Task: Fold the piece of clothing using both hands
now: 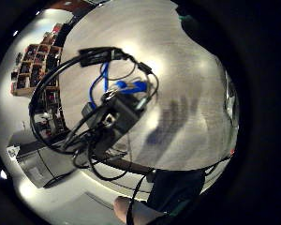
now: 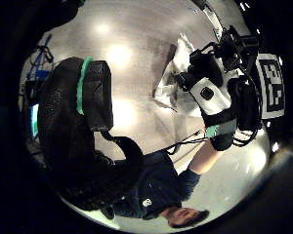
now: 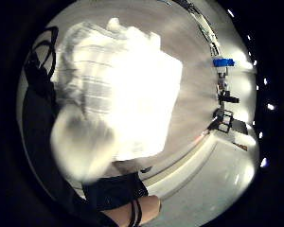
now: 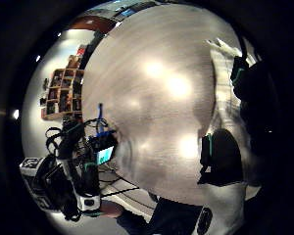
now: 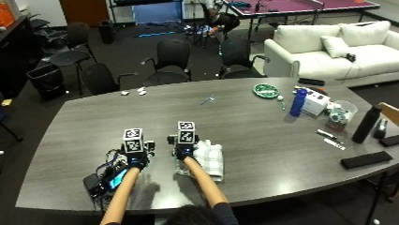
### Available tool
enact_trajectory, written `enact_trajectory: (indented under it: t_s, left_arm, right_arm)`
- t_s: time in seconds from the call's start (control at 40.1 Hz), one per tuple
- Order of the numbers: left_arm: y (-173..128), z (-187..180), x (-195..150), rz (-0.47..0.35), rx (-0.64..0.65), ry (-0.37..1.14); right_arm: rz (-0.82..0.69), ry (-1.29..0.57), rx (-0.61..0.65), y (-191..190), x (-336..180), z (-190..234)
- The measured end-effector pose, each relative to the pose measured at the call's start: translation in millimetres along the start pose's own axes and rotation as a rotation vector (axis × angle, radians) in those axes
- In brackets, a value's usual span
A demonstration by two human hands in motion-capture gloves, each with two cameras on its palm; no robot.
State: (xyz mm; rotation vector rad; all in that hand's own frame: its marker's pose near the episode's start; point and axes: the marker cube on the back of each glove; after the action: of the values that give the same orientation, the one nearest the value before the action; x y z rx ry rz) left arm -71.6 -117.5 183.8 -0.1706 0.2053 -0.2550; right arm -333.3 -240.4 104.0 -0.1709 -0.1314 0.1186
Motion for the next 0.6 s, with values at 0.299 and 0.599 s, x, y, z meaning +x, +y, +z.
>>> enact_trajectory:
  t_s: [0.299, 0.599]
  left_arm:
    - [-4, -10, -21, -0.018, 0.097, 0.048]
    - [14, -37, -6, -0.031, 0.137, -0.045]
  right_arm:
    - [-0.105, -0.153, 0.202, 3, 1, -52]
    - [-0.081, -0.21, 0.24, 6, 58, -63]
